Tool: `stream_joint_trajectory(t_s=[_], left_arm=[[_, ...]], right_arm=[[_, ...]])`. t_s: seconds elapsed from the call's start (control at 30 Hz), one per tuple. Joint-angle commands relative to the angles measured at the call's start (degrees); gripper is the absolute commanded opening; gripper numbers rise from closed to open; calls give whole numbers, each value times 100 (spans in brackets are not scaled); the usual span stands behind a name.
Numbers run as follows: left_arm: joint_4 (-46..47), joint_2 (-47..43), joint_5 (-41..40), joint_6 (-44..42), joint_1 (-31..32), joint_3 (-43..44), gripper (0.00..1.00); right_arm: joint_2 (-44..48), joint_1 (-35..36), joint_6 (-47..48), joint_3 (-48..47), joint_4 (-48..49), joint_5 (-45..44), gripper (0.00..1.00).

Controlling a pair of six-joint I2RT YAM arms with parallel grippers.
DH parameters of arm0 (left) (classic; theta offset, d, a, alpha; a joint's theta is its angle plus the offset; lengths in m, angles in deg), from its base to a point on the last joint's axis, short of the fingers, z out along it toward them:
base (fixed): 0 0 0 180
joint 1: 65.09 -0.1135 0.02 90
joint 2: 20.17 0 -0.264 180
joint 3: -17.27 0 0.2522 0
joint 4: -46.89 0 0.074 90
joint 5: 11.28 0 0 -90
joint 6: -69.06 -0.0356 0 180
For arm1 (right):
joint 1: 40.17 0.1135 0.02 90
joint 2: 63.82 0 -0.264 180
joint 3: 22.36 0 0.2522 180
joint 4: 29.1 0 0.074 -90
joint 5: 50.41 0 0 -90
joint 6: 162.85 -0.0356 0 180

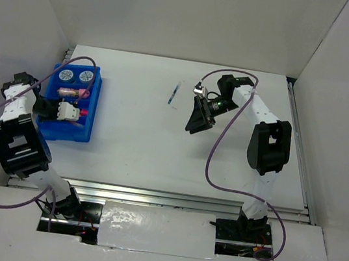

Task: Sort the stationery into containers
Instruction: Place the pen in the storage box.

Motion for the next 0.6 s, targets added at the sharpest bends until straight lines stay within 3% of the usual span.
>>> stream_joint_trajectory(t_s=[0.0,0.1,0.3,0.47,0.53,0.57], left_arm=[[17,39,-26,-764,91,-31,40],[131,31,-71,-659,161,-57,64],[62,-197,508,-238,48,372,68],[394,-654,2089,1719,56,1357,70],[1306,-1091,2504,2967,144,1288,72],[1692,-1277,2565,3433,179,1166,74]], right_arm=[[135,30,-170,-92,233,-154,61],[205,21,-538,-66,602,-488,62],[495,29,-2433,31,2182,-1998,62],[636,196,-3754,-293,3502,-4656,62],[461,485,-4168,-828,3679,-5581,62],[329,626,-4178,-1048,3670,-6500,63]])
